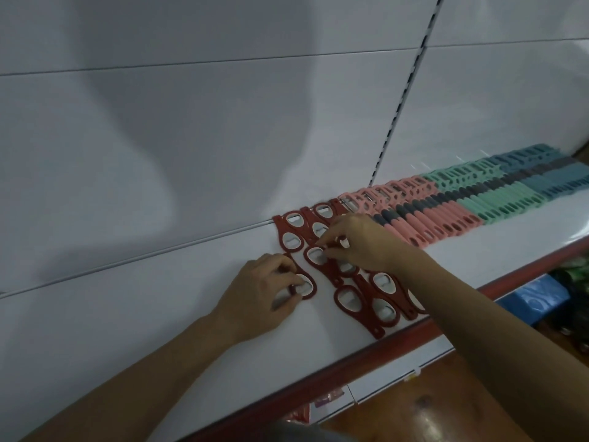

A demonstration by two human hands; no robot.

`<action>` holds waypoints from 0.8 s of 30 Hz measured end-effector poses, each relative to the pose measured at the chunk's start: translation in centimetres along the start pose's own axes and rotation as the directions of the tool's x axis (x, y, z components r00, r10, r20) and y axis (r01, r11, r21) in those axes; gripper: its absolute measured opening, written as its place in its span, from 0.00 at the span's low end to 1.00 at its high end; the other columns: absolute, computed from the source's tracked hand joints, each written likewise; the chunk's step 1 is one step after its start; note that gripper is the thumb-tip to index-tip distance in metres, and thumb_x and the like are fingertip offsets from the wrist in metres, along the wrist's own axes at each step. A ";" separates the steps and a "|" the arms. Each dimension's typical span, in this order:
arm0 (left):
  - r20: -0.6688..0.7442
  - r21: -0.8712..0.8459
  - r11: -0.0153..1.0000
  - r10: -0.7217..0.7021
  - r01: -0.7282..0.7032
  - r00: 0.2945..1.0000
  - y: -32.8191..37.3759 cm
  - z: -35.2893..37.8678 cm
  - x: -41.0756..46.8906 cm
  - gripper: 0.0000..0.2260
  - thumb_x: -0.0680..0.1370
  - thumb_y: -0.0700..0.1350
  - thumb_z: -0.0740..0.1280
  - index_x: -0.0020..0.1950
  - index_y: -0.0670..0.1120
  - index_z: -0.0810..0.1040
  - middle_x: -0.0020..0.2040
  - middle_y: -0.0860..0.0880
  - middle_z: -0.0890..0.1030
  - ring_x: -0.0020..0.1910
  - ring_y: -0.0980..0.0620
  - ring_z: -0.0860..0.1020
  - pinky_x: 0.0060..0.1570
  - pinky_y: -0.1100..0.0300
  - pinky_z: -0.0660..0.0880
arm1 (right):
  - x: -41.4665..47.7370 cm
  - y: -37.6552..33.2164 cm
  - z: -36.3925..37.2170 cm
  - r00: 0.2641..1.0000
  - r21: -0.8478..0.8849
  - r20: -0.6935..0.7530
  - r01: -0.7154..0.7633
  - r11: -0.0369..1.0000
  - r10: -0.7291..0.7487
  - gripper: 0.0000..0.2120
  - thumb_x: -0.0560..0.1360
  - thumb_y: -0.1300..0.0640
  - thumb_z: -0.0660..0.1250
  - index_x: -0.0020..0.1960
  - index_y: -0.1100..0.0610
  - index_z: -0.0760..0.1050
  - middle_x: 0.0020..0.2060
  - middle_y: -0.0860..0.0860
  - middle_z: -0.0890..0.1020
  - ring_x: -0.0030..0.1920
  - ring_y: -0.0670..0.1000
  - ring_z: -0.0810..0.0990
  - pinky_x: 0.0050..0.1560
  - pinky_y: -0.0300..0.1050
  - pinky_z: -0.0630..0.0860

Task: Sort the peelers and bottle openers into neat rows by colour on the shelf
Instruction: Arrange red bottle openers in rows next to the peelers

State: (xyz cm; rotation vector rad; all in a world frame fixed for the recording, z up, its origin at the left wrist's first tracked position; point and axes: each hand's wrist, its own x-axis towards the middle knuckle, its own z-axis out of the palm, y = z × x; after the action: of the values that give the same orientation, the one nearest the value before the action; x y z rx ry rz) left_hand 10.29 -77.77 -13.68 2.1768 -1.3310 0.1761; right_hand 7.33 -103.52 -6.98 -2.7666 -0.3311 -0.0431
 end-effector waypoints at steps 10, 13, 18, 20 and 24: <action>0.018 -0.045 0.998 -0.047 0.048 0.999 0.9 0.6 0.5 0.09 0.77 0.53 0.72 0.54 0.51 0.85 0.57 0.54 0.79 0.55 0.55 0.77 0.55 0.53 0.75 | 0.0 0.6 1.7 0.999 -0.079 -0.033 0.017 0.997 -0.020 0.07 0.77 0.49 0.72 0.51 0.50 0.84 0.46 0.46 0.79 0.49 0.45 0.73 0.50 0.39 0.67; 0.018 -0.046 0.997 -0.058 0.059 0.998 1.0 0.8 0.7 0.09 0.77 0.52 0.73 0.55 0.51 0.85 0.58 0.54 0.79 0.57 0.56 0.77 0.56 0.54 0.75 | 0.1 0.6 1.9 0.998 -0.083 -0.048 0.030 0.996 -0.034 0.07 0.77 0.49 0.72 0.49 0.52 0.83 0.43 0.45 0.77 0.47 0.46 0.73 0.51 0.40 0.69; 0.016 -0.051 0.996 -0.075 0.076 0.997 1.4 1.1 0.9 0.09 0.77 0.51 0.72 0.56 0.51 0.85 0.59 0.54 0.79 0.58 0.57 0.77 0.58 0.54 0.75 | 0.3 1.0 2.1 0.995 -0.070 -0.092 0.023 0.997 -0.029 0.07 0.76 0.49 0.73 0.44 0.53 0.83 0.40 0.46 0.80 0.43 0.47 0.74 0.50 0.44 0.75; 0.007 -0.038 0.996 -0.085 0.085 0.996 1.6 1.2 1.0 0.10 0.78 0.52 0.72 0.55 0.50 0.85 0.59 0.54 0.79 0.58 0.57 0.78 0.58 0.53 0.76 | 0.3 1.1 2.1 0.994 -0.056 -0.100 0.027 0.998 -0.033 0.07 0.75 0.49 0.74 0.44 0.53 0.83 0.39 0.46 0.80 0.43 0.47 0.74 0.49 0.45 0.75; 0.008 -0.032 0.996 -0.081 0.081 0.997 1.7 1.3 1.0 0.09 0.78 0.52 0.72 0.55 0.50 0.85 0.59 0.53 0.80 0.58 0.56 0.78 0.58 0.55 0.75 | 0.4 1.1 2.1 0.993 -0.055 -0.104 0.048 0.997 -0.054 0.09 0.76 0.48 0.73 0.44 0.54 0.83 0.39 0.47 0.80 0.42 0.47 0.74 0.50 0.45 0.74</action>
State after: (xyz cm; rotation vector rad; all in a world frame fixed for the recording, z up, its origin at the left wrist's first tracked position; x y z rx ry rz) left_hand 9.14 -79.76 -13.68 2.2017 -1.2388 0.1150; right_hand 7.93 -103.73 -9.28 -2.7939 -0.3781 -0.2126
